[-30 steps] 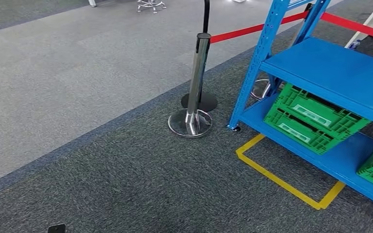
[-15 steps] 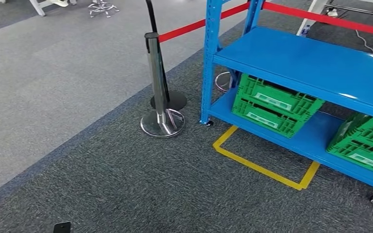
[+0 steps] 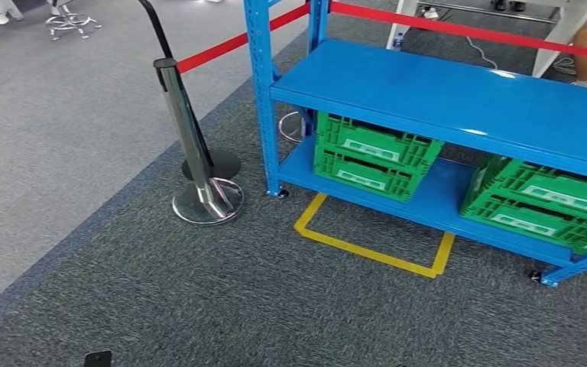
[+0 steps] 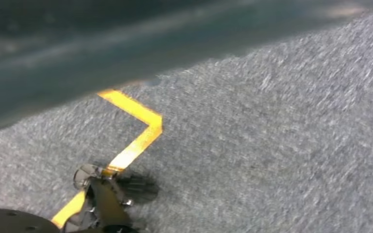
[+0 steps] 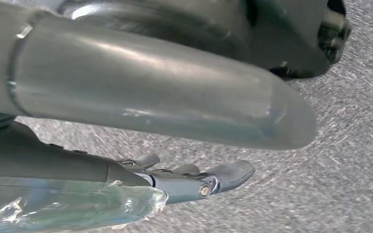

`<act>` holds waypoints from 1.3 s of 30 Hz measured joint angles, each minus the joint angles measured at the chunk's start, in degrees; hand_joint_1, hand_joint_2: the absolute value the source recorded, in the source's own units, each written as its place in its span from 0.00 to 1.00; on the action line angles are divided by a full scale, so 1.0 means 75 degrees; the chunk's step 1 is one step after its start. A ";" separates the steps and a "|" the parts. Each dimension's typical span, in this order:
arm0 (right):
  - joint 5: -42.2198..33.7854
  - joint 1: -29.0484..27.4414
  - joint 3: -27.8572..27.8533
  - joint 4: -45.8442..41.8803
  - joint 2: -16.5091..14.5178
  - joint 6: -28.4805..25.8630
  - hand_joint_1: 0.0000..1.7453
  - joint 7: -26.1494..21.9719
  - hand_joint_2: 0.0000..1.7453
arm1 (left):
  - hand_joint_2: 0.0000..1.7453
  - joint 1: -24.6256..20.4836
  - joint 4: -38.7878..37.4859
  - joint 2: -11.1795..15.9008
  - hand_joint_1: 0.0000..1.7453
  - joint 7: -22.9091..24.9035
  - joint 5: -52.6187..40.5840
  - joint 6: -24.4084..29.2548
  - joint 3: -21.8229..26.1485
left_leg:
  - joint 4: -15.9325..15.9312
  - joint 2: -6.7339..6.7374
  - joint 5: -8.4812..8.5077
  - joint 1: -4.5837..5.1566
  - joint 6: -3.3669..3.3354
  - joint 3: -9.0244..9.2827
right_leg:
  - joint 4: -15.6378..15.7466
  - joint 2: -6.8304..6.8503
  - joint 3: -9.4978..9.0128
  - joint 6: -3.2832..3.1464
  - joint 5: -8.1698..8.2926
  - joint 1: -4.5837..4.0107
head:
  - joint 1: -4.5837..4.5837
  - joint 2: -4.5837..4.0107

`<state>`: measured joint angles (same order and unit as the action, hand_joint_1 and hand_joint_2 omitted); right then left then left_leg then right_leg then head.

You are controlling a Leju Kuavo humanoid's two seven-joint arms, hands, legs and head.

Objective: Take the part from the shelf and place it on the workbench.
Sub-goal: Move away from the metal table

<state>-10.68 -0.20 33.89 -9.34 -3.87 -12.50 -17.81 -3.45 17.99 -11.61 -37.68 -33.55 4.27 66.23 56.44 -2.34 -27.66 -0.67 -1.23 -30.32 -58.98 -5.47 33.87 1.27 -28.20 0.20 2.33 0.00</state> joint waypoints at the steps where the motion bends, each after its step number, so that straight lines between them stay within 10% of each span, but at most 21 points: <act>1: 0.0000 0.0013 0.0001 0.0001 0.0006 0.0000 0.00 0.0000 0.00 | 0.00 0.0006 -0.0004 0.0008 0.00 -0.0007 0.0001 -0.0009 -0.0003 | -0.0047 0.0105 0.0017 -0.0014 -0.0026 0.0020 | -0.0310 0.0232 0.0163 0.0029 -0.0189 -0.0006 | 0.0028 0.0000; 5: 0.0001 0.0047 0.0006 0.0001 0.0006 0.0021 0.00 0.0001 0.00 | 0.00 0.0050 -0.0009 0.0035 0.00 -0.0012 0.0022 -0.0059 -0.0001 | -0.0051 0.0491 -0.0011 0.0017 -0.0047 0.0039 | -0.1934 0.0675 0.0952 0.0157 -0.0833 0.0054 | 0.0069 0.0000; 11: 0.0001 0.0070 0.0009 -0.0001 -0.0003 0.0033 0.00 0.0013 0.00 | 0.00 0.0047 -0.0009 0.0065 0.00 -0.0012 0.0082 -0.0119 -0.0001 | 0.0006 0.0822 -0.0145 0.0066 0.0151 0.0149 | 0.0169 0.1083 -0.0241 0.0106 0.0044 0.0066 | 0.0066 0.0000; 15: 0.0001 0.0039 0.0012 -0.0001 -0.0010 0.0033 0.00 0.0027 0.00 | 0.00 0.0026 -0.0009 0.0093 0.00 -0.0012 0.0085 -0.0138 -0.0001 | 0.0158 0.0790 -0.0305 0.0041 0.0301 0.0130 | 0.0200 0.0899 -0.0242 -0.0097 0.0051 0.0062 | 0.0037 0.0001; 19: 0.0002 0.0075 0.0013 -0.0001 -0.0022 0.0034 0.00 0.0026 0.00 | 0.00 0.0062 -0.0009 0.0109 0.00 -0.0011 0.0085 -0.0144 -0.0001 | 0.1871 0.0413 -0.1117 0.0016 0.0365 -0.0716 | 0.0210 0.0678 -0.0261 -0.0218 0.0053 0.0056 | -0.0004 0.0000; 21: 0.0001 0.0067 0.0015 -0.0001 -0.0023 0.0035 0.00 0.0028 0.00 | 0.00 0.0084 -0.0009 0.0111 0.00 -0.0009 0.0086 -0.0144 0.0000 | 0.2193 0.0383 -0.1013 0.0020 0.0329 -0.0962 | 0.0208 0.0565 -0.0286 -0.0238 0.0041 0.0030 | -0.0004 0.0000; 25: 0.0001 0.0061 0.0015 -0.0002 -0.0046 0.0075 0.00 0.0026 0.00 | 0.00 0.0073 -0.0009 0.0154 0.00 -0.0009 0.0084 -0.0144 0.0001 | 0.0567 0.0312 -0.0010 0.0077 0.0117 -0.0341 | 0.0190 0.0420 -0.0349 -0.0212 -0.0011 -0.0033 | -0.0002 0.0001; 30: 0.0001 0.0049 0.0020 -0.0002 -0.0069 0.0117 0.00 0.0023 0.00 | 0.00 0.0067 -0.0009 0.0158 0.00 -0.0015 0.0076 -0.0162 0.0001 | 0.0079 0.0296 0.0037 0.0079 0.0021 -0.0149 | 0.0089 0.0462 -0.0262 -0.0014 -0.0125 -0.0021 | 0.0015 0.0000; 35: 0.0002 0.0043 0.0044 -0.0001 -0.0068 0.0146 0.00 0.0023 0.00 | 0.00 0.0087 -0.0009 0.0161 0.00 -0.0015 0.0074 -0.0173 0.0002 | 0.0027 0.0352 -0.0002 0.0056 -0.0058 -0.0060 | -0.1879 0.0659 0.0778 0.0140 -0.0946 0.0045 | 0.0068 0.0000; 39: 0.0002 0.0027 0.0058 -0.0001 -0.0067 0.0153 0.00 0.0023 0.00 | 0.00 0.0101 -0.0009 0.0157 0.00 -0.0015 0.0068 -0.0192 0.0003 | 0.0030 0.0363 -0.0140 0.0048 0.0031 0.0124 | -0.0665 0.0743 0.0266 0.0186 -0.0061 0.0085 | 0.0076 0.0000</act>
<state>-10.67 0.00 34.33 -9.35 -4.38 -11.36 -17.64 -2.69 17.92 -10.44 -37.79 -33.04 2.84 66.25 56.66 0.39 -28.71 -0.31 -1.00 -29.39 -63.97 0.10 35.87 2.66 -28.66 0.83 2.90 0.00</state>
